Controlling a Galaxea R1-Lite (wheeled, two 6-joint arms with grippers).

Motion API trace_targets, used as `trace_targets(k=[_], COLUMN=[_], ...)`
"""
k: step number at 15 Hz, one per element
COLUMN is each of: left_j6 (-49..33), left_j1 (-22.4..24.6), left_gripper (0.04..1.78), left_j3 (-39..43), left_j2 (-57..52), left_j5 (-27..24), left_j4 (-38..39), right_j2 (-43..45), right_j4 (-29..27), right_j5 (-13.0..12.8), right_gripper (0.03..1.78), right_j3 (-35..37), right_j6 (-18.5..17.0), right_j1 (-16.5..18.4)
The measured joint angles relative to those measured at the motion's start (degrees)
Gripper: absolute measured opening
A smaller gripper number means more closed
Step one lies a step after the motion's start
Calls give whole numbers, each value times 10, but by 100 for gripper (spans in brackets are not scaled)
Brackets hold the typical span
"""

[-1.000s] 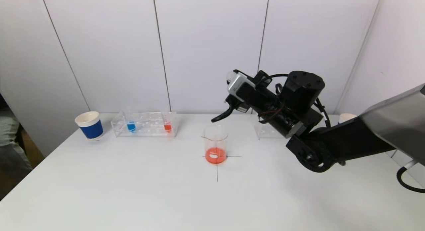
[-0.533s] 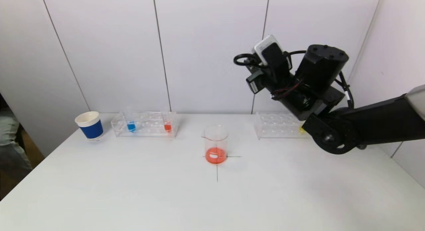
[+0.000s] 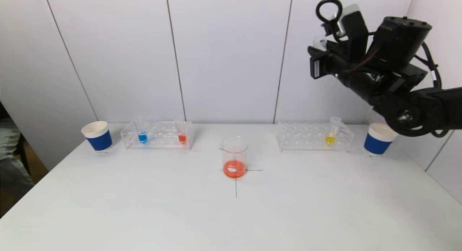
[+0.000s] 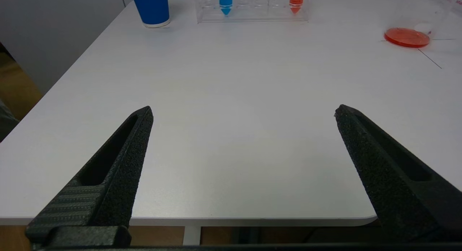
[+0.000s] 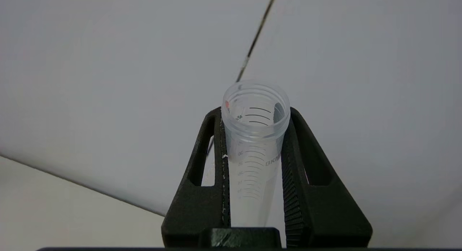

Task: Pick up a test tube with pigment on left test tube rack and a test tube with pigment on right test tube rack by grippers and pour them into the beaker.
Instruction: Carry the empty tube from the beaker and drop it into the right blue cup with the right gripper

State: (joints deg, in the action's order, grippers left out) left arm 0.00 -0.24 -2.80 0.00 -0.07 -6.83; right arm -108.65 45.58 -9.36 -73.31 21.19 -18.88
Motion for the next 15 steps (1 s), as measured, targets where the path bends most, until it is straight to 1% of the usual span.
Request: trace_targets(k=[6, 9, 12, 15], left_j6=[0, 0, 0, 0], left_j1=[0, 0, 0, 0], left_gripper=[176, 176, 176, 176], left_j3=[0, 0, 0, 0], left_j2=[0, 0, 0, 0], left_j5=[0, 0, 0, 0], left_j4=[0, 0, 0, 0], right_j2=[30, 35, 30, 19], right_j4=[-124, -175, -184, -183], right_j5=[1, 8, 13, 30], right_gripper=[47, 47, 47, 47], right_j3=[-44, -66, -77, -77], right_j6=[-84, -128, -148, -170], right_j1=[105, 155, 198, 236])
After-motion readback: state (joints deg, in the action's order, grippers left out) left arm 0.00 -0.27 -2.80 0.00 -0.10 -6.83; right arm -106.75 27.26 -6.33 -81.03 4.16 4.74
